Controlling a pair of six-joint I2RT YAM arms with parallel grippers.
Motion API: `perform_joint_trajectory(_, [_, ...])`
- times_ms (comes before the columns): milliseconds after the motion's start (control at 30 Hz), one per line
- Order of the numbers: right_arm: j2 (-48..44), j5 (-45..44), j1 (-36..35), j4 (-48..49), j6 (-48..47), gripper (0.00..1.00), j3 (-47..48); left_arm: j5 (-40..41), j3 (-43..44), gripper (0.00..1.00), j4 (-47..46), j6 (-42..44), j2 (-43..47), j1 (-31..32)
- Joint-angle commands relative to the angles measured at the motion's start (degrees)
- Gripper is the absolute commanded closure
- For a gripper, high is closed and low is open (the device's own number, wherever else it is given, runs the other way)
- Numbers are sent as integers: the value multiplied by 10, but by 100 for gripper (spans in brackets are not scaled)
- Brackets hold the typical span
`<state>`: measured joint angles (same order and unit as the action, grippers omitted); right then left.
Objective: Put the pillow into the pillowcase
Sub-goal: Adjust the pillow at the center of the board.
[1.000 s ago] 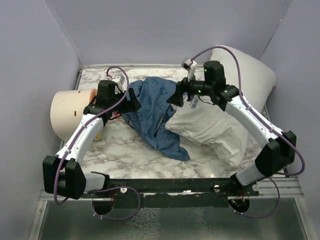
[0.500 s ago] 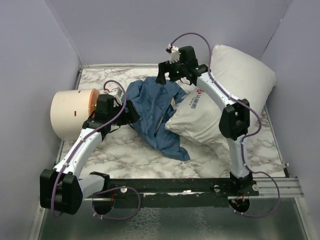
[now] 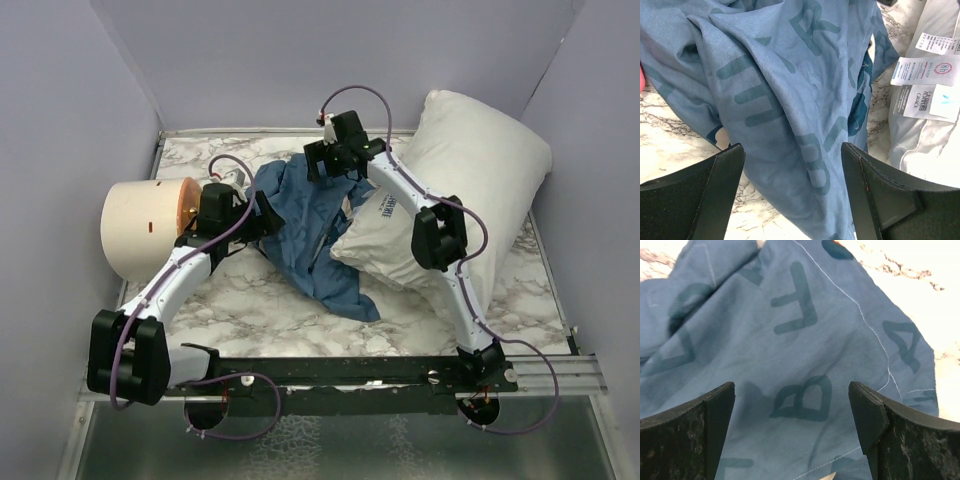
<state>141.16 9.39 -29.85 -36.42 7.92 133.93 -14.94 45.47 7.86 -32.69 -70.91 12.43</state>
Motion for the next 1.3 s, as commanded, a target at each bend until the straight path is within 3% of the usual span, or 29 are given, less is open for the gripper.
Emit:
perform_joint_trajectory(0, [31, -48, -7, -7, 1, 6, 8, 5, -14, 20, -46, -14, -17, -3])
perform_joint_trajectory(167, [36, -45, -7, 8, 6, 18, -4, -21, -23, 23, -81, -30, -49, -3])
perform_joint_trajectory(267, [37, -35, -6, 18, 8, 37, -9, -32, -25, 29, -92, -34, -67, -4])
perform_joint_trajectory(333, [36, -28, -7, 23, 9, 56, -11, -34, -24, 35, -96, -33, -74, -4])
perform_joint_trajectory(433, [25, -11, -6, 37, 9, 79, -26, -34, -20, 49, -94, -27, -78, -3])
perform_joint_trajectory(533, [0, 9, -7, 63, 8, 91, -56, -36, -11, 73, -87, -17, -74, -4])
perform_joint_trajectory(600, [-26, 32, -7, 85, 7, 96, -79, -44, -3, 96, -77, -3, -64, -3])
perform_joint_trajectory(633, [-43, 44, -7, 100, 7, 97, -93, -50, 1, 100, -73, 4, -55, -3])
perform_joint_trajectory(867, [-188, 134, -12, 216, 22, 99, -184, -39, 18, 100, -36, 40, 115, -3])
perform_joint_trajectory(1033, [-254, 177, -34, 226, 28, 99, -159, -17, 52, 100, 36, 81, 247, -3])
perform_joint_trajectory(1267, [-310, 195, -105, 202, 8, 99, -79, -74, 108, 100, 90, 92, 386, -3])
